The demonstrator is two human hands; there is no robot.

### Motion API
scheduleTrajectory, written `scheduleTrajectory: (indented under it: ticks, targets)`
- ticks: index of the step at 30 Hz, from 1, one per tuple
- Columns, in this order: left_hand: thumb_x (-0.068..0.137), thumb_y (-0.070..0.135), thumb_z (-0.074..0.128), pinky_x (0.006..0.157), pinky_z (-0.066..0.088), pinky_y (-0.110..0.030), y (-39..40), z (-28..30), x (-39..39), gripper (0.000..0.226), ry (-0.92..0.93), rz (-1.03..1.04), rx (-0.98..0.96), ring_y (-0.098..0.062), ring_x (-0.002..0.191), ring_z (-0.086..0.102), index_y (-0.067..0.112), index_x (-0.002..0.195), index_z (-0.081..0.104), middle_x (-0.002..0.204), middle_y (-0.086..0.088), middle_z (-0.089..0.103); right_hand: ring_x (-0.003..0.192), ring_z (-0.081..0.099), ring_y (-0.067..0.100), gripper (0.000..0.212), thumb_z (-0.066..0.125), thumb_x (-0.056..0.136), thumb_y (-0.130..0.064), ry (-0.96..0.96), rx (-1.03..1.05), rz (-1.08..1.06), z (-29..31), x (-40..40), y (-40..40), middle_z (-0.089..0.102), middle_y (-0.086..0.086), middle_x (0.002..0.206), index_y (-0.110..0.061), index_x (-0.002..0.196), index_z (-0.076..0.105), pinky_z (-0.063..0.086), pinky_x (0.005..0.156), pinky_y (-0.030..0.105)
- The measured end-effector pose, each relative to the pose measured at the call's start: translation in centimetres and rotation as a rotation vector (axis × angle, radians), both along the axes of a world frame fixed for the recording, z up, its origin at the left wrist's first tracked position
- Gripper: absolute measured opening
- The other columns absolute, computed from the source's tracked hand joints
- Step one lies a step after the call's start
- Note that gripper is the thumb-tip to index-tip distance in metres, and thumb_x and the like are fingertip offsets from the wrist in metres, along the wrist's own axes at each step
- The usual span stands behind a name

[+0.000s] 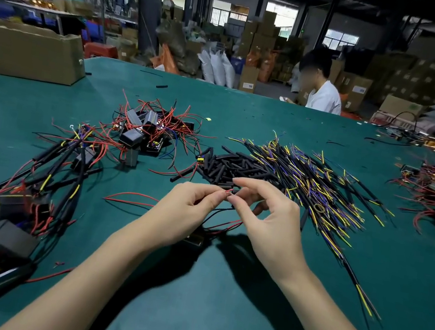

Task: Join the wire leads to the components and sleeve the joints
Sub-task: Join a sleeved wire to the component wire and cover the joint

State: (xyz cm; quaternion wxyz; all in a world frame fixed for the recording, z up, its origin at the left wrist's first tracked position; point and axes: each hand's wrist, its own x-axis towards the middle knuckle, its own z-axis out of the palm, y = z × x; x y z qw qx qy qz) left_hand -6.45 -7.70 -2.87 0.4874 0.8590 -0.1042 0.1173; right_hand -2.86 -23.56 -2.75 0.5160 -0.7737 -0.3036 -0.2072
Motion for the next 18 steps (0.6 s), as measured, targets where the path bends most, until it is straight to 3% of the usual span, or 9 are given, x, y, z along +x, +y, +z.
scheduleTrajectory:
  ticks: [4,8,12,18]
  targets:
    - [0.093,0.037,0.038,0.105,0.04,-0.03,-0.07,0.41,-0.36,0.036,0.038,-0.084,-0.114,0.0,0.114,0.057,0.027,0.111,0.068,0.114,0.012,0.069,0.076,0.061,0.01,0.016,0.075,0.08,-0.012,0.024,-0.032,0.032,-0.19,0.04,-0.11,0.069,-0.008,0.082,-0.018,0.095,0.072,0.046,0.063,0.022]
    - [0.094,0.035,0.038,0.101,0.04,-0.025,-0.17,0.52,-0.48,0.037,0.04,-0.101,-0.094,0.006,0.11,0.056,0.025,0.111,0.069,0.111,0.016,0.069,0.075,0.06,0.01,0.015,0.073,0.081,-0.007,-0.094,-0.074,0.032,-0.2,-0.06,-0.18,0.066,-0.005,0.082,-0.016,0.093,0.072,0.047,0.067,0.023]
    - [0.103,0.022,0.039,0.106,0.039,-0.04,-0.12,0.49,-0.46,0.032,0.021,-0.073,-0.026,-0.01,0.115,0.059,0.013,0.113,0.068,0.114,0.004,0.069,0.073,0.055,0.005,0.009,0.073,0.081,-0.004,-0.197,-0.116,0.023,-0.26,-0.04,-0.23,0.064,-0.007,0.079,-0.013,0.085,0.071,0.038,0.069,0.008]
    - [0.098,0.017,0.05,0.09,0.045,-0.051,-0.32,0.34,-0.28,0.015,-0.01,0.014,-0.054,-0.032,0.093,0.062,0.009,0.098,0.063,0.095,-0.014,0.069,0.072,0.057,0.006,0.008,0.075,0.078,-0.006,-0.085,-0.083,0.012,-0.33,0.14,-0.32,0.065,-0.004,0.074,-0.01,0.077,0.068,0.037,0.066,0.008]
